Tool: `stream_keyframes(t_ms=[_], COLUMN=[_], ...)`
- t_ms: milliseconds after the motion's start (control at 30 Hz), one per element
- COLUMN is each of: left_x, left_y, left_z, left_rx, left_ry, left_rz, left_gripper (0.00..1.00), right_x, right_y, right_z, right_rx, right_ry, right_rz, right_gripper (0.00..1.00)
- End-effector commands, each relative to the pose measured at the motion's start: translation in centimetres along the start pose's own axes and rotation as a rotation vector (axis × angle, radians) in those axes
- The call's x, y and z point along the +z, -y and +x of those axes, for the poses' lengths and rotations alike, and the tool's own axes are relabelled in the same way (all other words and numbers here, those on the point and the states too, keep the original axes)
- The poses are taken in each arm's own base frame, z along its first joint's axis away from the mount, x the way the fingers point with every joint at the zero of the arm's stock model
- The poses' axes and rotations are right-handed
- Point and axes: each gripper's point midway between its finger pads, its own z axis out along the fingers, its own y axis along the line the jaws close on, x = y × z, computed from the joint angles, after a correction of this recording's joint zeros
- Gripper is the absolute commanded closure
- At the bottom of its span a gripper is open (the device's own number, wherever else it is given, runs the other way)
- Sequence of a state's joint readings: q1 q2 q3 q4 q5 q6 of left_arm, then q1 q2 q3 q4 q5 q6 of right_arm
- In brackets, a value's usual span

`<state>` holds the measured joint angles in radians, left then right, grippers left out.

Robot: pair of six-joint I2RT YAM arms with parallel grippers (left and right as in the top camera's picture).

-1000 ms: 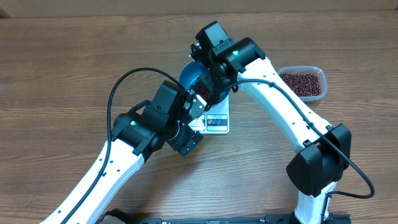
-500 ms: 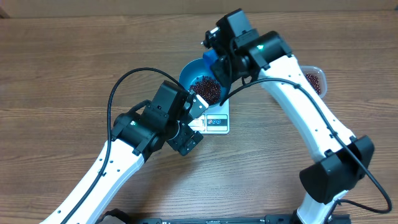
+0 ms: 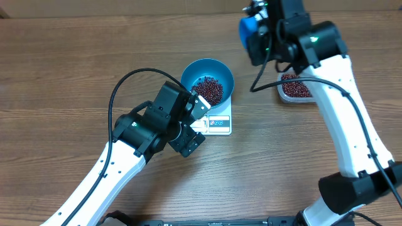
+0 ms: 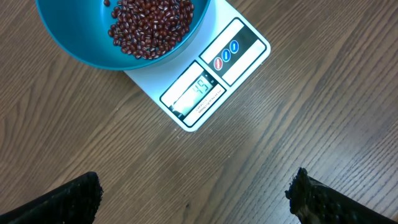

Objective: Scoop item into bowl and weigh 150g on scale
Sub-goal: 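Move the empty blue scoop with the right gripper back to the bean container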

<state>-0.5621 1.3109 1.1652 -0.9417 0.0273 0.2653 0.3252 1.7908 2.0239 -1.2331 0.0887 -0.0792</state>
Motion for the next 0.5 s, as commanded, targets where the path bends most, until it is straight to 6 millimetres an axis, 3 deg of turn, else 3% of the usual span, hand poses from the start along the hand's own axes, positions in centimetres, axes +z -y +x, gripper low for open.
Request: stream_keyframes(t_ms=[0, 133, 267, 467], left_x=[0.1, 0.1, 0.1, 0.1], left_y=[0.2, 0.2, 0.2, 0.2], left_z=[0.0, 0.0, 0.0, 0.0], left_rx=[0.013, 0.013, 0.013, 0.013], left_ry=[0.005, 0.005, 0.005, 0.005], left_rz=[0.016, 0.016, 0.016, 0.016], left_gripper=[0.01, 0.0, 0.0, 0.0], right_x=[-1.8, -2.2, -1.5, 0.3], right_y=[5.4, 9.2, 11.5, 12.0], right_z=[0.1, 1.7, 3.7, 6.7], right_rx=[0.132, 0.249, 0.358, 0.383], right_ry=[0.019, -0.024, -0.085, -0.189], right_rz=[0.213, 0.33, 0.367, 0.385], right_gripper=[0.96, 0.96, 0.96, 0.96])
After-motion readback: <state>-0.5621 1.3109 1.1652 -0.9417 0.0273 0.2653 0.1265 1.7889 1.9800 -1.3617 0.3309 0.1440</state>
